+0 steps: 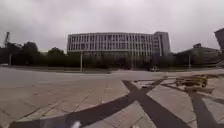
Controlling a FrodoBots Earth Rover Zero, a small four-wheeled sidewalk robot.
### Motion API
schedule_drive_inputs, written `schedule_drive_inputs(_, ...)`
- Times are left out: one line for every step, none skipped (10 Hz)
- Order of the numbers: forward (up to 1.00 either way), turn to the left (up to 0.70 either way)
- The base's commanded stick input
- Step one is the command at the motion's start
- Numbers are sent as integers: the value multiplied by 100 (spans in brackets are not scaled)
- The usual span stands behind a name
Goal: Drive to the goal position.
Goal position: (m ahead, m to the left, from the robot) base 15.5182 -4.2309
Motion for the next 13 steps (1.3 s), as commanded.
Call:
schedule_drive_inputs(70,0)
schedule_drive_inputs(70,0)
schedule_drive_inputs(70,0)
schedule_drive_inputs(70,0)
schedule_drive_inputs(70,0)
schedule_drive_inputs(70,0)
schedule_drive_inputs(70,0)
schedule_drive_inputs(70,0)
schedule_drive_inputs(70,0)
schedule_drive_inputs(70,0)
schedule_drive_inputs(70,0)
schedule_drive_inputs(70,0)
schedule_drive_inputs(70,0)
